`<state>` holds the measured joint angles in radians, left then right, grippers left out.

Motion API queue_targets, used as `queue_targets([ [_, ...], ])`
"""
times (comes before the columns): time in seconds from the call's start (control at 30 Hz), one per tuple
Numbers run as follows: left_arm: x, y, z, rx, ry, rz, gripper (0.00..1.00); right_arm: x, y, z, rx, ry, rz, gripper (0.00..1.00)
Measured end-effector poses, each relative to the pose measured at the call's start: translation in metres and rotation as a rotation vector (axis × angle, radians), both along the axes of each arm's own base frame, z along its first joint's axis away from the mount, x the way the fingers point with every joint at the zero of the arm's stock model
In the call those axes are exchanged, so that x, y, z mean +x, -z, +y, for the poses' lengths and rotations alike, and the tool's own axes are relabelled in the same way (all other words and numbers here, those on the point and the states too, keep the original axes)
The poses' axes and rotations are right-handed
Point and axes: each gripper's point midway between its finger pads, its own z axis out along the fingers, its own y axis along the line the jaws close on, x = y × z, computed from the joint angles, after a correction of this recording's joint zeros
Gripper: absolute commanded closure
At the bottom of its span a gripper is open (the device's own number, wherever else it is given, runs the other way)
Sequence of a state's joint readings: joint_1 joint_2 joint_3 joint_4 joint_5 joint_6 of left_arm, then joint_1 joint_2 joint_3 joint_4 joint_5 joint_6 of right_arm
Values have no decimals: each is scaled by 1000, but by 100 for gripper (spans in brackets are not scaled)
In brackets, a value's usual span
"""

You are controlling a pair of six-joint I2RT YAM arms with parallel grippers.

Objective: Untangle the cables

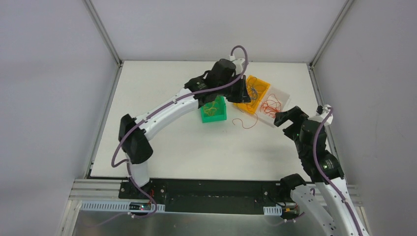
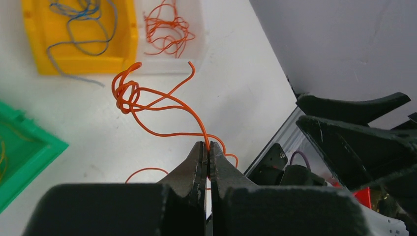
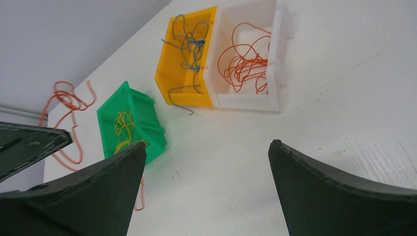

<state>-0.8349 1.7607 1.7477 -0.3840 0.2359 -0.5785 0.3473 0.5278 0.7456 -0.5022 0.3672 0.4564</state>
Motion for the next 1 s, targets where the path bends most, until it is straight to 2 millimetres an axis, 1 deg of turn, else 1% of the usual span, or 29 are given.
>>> queue_targets([
  [0.13,9,8,-54,-28,99,-20,100,-9,-15,-15,7,62,-71,1],
  [0.2,13,16,-75,-42,139,-25,100,-14,-22,-21,13,85,-106,1],
  [0.27,19,24,-88,-52,162,-31,100,-18,-29,-27,19,107,-139,1],
  [0.33,30,34,-100,-56,168,-44,100,-21,-33,-31,21,126,-160,1],
  [0.43,51,47,-122,-65,180,-106,100,-24,-36,-36,23,146,-177,1],
  [0.57,81,62,-150,-85,193,-216,100,-24,-36,-36,23,149,-176,1],
  [0.67,97,74,-162,-92,187,-290,100,-24,-36,-37,21,152,-177,2],
  [0.77,109,78,-168,-108,167,-349,100,-24,-36,-38,18,158,-176,1],
  [0.83,116,72,-172,-137,148,-389,100,-23,-36,-38,15,162,-173,2],
  [0.93,124,55,-177,-198,123,-453,100,-22,-35,-38,12,162,-168,2],
  [1.0,129,48,-181,-230,108,-485,100,-21,-34,-38,9,162,-162,2],
])
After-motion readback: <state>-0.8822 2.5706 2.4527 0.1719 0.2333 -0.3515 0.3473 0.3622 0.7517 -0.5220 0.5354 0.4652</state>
